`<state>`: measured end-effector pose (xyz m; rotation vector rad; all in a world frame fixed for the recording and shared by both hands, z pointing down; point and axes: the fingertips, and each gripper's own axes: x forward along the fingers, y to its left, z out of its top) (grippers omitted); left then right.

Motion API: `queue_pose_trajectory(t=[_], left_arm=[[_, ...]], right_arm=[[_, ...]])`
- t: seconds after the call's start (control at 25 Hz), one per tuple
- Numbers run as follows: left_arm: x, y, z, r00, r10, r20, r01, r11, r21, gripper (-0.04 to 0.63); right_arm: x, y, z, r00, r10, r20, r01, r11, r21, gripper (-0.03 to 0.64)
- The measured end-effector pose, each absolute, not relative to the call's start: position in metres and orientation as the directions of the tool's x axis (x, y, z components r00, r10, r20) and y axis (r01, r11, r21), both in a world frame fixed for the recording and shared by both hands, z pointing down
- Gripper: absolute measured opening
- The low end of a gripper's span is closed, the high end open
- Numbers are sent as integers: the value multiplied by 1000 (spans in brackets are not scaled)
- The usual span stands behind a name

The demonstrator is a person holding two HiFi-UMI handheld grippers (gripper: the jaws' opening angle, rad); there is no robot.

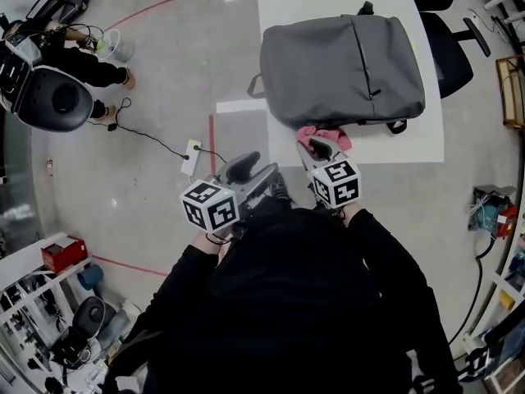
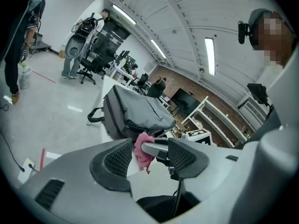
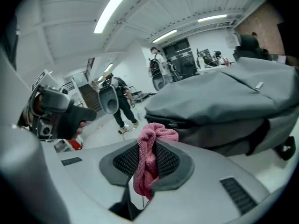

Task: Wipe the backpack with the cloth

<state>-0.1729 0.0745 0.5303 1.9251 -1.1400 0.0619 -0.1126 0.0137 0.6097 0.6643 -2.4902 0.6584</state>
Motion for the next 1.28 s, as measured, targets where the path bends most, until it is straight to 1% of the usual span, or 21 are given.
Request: queue_pose_trajectory(t=[0.12, 0.16, 0.24, 0.4, 0.52, 0.6, 0.72, 0.8, 0.84, 0.88, 0.92, 0.96, 1.0, 1.04, 1.12, 1.2, 1.28], left_arm=[[-183, 74, 533, 577, -684, 447, -735, -197, 648, 258], [-184, 74, 533, 576, -683, 449, -737, -196, 647, 258], [-183, 73, 534, 575, -683, 450, -738, -196, 646, 258], [-163, 73, 533, 584, -679, 445, -731, -202, 651, 258], [-140, 76, 531, 593, -672, 443, -726, -208, 656, 258], [-125, 79, 530, 597, -667, 445, -724, -210, 657, 258], [-104, 84, 529, 600, -662, 450, -726, -213, 654, 258], [-96, 86, 527, 594, -664, 454, -731, -210, 649, 258], [-94, 87, 527, 588, -667, 457, -734, -204, 647, 258], [-93, 88, 527, 581, -672, 459, -738, -197, 646, 258], [-92, 88, 527, 575, -676, 460, -740, -189, 646, 258], [-91, 89, 527, 570, -681, 460, -740, -183, 647, 258], [-89, 89, 526, 568, -684, 459, -740, -179, 648, 258], [-87, 89, 526, 567, -685, 458, -739, -178, 650, 258], [-85, 91, 525, 569, -684, 457, -738, -179, 651, 258], [-87, 95, 525, 567, -684, 460, -739, -174, 651, 258], [-95, 98, 526, 557, -687, 467, -743, -160, 650, 258]], right_arm=[[-149, 34, 600, -813, -254, 524, -450, 845, -289, 75], [-151, 35, 599, -816, -251, 521, -443, 850, -284, 75], [-137, 27, 605, -804, -278, 526, -481, 824, -299, 75], [-54, -12, 630, -707, -406, 579, -659, 676, -331, 75], [31, -44, 642, -592, -514, 621, -790, 523, -320, 75], [83, -63, 647, -512, -564, 648, -850, 439, -291, 75], [141, -83, 648, -424, -602, 676, -895, 394, -210, 75], [158, -88, 646, -409, -605, 683, -896, 407, -177, 77], [157, -88, 645, -423, -594, 684, -887, 427, -178, 85], [152, -85, 645, -448, -574, 686, -871, 455, -187, 136], [142, -79, 646, -475, -548, 689, -850, 490, -196, 219], [130, -72, 648, -496, -522, 694, -827, 528, -195, 279], [117, -65, 651, -507, -501, 701, -806, 565, -179, 308], [105, -59, 654, -503, -489, 712, -789, 596, -148, 330], [87, -52, 665, -451, -485, 750, -774, 630, -58, 364], [77, -52, 676, -368, -500, 784, -773, 633, 42, 373], [74, -56, 681, -301, -534, 790, -773, 622, 125, 371]])
